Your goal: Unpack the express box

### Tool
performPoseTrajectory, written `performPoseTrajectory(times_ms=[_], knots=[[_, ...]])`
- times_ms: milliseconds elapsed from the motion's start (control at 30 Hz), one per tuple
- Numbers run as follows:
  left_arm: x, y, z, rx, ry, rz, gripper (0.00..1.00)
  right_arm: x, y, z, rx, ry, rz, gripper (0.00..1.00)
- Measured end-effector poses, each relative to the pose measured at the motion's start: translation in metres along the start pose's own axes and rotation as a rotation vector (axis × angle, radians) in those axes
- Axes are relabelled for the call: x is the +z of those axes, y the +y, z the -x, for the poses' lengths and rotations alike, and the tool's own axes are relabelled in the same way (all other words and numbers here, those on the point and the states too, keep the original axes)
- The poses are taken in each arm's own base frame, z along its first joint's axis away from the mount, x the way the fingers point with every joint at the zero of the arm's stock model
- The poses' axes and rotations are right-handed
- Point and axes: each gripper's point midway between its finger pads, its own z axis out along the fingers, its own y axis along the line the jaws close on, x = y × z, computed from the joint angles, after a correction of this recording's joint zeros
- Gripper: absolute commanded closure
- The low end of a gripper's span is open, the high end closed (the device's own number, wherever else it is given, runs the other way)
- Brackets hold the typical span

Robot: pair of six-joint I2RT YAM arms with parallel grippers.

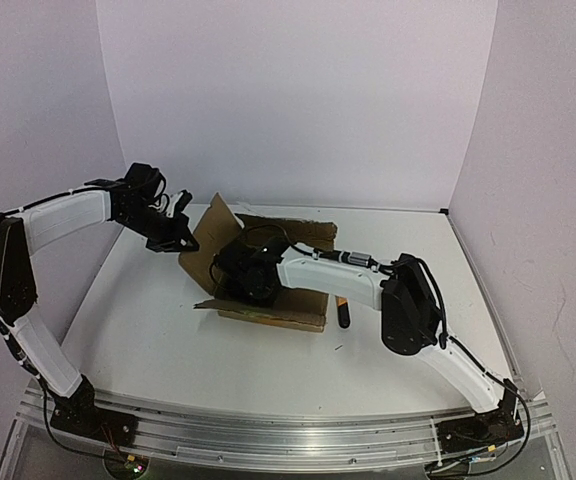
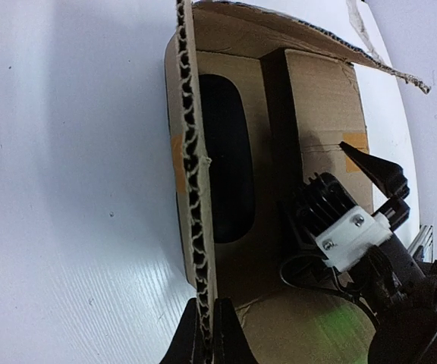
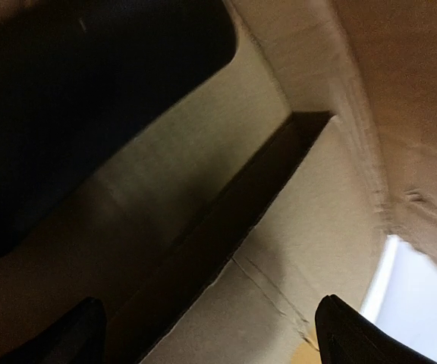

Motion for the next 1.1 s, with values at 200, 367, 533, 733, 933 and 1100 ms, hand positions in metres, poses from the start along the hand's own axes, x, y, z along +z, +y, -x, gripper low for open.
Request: performPoseTrajectory(times_ms=[200,367,533,733,933,1100], knots=[[-0.002,0.004,-0.005,-0.026,0.0,0.015,1.0,-0.011,-0.014,0.005,-0.08,-0.024,-0.116,0.06],[-0.002,0.004,-0.006,-0.037,0.001,0.017,1.0,-0.018,-0.027,0.007,-0.085,-0.032,-0.156,0.06],[-0.004,0.004,-0.005,-0.038,-0.005,0.017,1.0,-0.033,-0.045,0.012,-0.064,-0.053,-0.178,0.08],[-0.01,-0.001,-0.004,-0.03,-0.021,0.006,1.0,-0.049,-0.061,0.015,-0.022,-0.072,-0.182,0.15],[-0.013,-0.005,0.001,-0.004,-0.042,-0.003,1.0,-0.048,-0.065,0.007,0.07,-0.064,-0.141,0.28],[-0.016,-0.007,0.003,0.041,-0.055,0.006,1.0,-0.037,-0.066,-0.005,0.179,-0.034,-0.088,0.29]])
